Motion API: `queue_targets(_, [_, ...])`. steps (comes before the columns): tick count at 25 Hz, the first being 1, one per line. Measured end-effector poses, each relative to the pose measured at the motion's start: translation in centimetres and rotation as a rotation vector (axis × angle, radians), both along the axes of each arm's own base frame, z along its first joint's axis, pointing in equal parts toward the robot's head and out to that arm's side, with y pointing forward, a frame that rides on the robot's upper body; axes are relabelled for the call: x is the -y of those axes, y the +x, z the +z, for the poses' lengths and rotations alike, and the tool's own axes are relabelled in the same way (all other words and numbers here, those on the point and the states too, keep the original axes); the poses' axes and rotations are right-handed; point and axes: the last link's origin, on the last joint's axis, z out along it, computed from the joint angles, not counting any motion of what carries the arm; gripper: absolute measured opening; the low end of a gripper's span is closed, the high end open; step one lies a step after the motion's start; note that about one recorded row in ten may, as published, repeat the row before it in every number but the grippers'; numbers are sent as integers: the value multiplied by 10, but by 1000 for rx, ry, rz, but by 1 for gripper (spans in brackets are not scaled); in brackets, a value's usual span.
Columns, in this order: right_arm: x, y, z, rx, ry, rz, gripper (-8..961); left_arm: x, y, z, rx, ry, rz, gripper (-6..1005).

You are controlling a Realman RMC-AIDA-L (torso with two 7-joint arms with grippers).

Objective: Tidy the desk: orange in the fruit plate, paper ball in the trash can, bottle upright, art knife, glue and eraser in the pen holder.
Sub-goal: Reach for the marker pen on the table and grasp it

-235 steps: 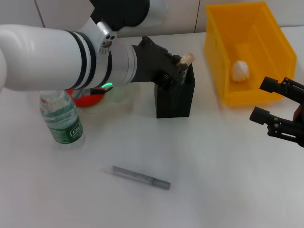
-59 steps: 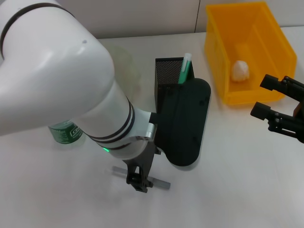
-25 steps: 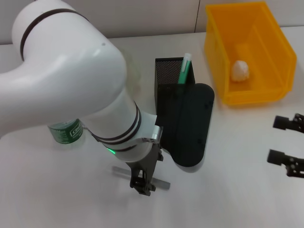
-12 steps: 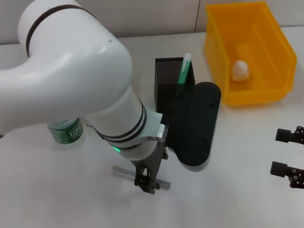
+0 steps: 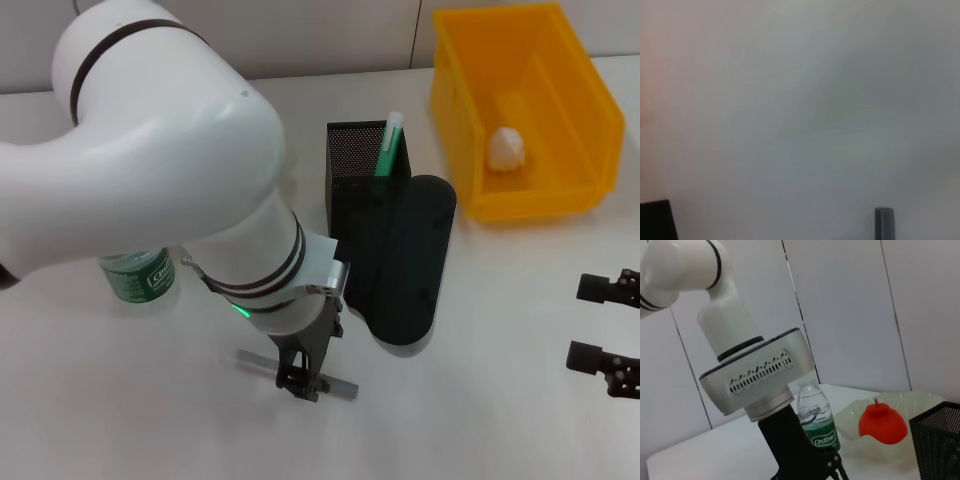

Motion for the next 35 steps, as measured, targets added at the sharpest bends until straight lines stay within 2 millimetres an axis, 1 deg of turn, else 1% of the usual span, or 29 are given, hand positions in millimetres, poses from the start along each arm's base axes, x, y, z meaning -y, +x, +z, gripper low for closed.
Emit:
queue_targets(8, [-3,0,-3,-14,-5,-10,814,0,-4,-1,-10,-2,6,581])
queue_targets(12, [-5,0,-4,-22,-6,-13,814,5,-7,-4,-26,-21,-7,556])
queue_targets(24, [-6,0,-5,-32,-11,-16,814,6,-7,-5,-24,-22,-5,556])
queue_targets(35, [-7,-1,-8,-39,-20,-13,814,7,-9,-5,-47,-57,56,557])
